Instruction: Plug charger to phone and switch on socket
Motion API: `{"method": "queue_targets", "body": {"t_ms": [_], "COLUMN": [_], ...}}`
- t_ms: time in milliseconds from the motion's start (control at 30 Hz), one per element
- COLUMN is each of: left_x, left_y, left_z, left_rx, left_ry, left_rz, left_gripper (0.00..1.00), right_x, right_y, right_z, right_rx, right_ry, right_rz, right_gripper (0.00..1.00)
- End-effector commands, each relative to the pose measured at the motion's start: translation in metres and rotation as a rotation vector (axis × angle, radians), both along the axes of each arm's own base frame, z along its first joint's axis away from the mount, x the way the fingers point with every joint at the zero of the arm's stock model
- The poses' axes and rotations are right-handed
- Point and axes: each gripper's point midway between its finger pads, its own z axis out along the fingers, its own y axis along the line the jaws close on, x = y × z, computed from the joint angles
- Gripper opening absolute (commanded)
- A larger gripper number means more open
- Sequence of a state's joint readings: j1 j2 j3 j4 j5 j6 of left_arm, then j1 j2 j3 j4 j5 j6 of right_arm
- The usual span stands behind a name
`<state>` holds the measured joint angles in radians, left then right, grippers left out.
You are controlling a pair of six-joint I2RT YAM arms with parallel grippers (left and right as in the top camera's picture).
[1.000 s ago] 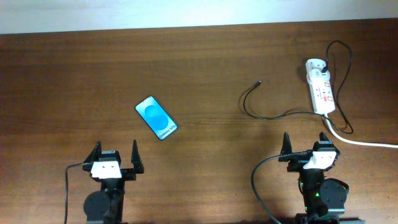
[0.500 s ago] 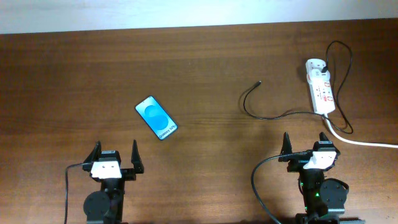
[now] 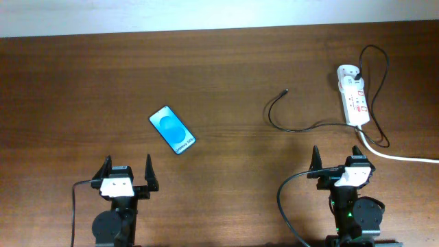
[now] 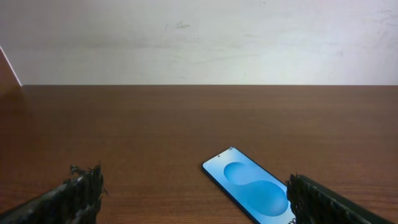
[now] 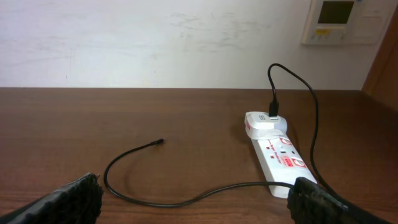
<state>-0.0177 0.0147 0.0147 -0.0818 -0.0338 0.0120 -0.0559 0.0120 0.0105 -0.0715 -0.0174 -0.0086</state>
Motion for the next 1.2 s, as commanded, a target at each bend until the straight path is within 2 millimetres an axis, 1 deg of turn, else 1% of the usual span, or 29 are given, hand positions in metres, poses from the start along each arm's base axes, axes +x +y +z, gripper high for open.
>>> {"method": "queue_targets", "body": {"t_ms": [0,900,967,1100,1167], "left_x": [0.0,0.0,0.0,0.0,0.0], "left_y": [0.0,0.0,-0.011,-0.012,-0.012], "left_z": [-0.002,-0.002,-0.001,-0.002,-0.002], "left_rx": [0.02,0.02,0.014,0.013,-0.051], "left_ry": [0.004,0.003,-0.001,0.004,0.004], "left_rz": [0.002,0.001,-0.064,-0.069,-0.064], "left_gripper": [0.99,0.99,0.99,0.99,0.99], "right_x": [0.0,0.0,0.0,0.0,0.0], "right_y": [0.004,0.004,0.004,0.004,0.004], "right_z": [-0.002,-0.002,-0.002,-0.002,-0.002], "right_rx": [-0.005,-0.005,-0.006,-0.005,-0.005], "right_ry": [0.003,0.003,0.003,0.003,0.003], "right_rz": [0.019,0.02,0.02,0.02,0.02], "right_gripper": [0.99,0.99,0.99,0.99,0.99]}}
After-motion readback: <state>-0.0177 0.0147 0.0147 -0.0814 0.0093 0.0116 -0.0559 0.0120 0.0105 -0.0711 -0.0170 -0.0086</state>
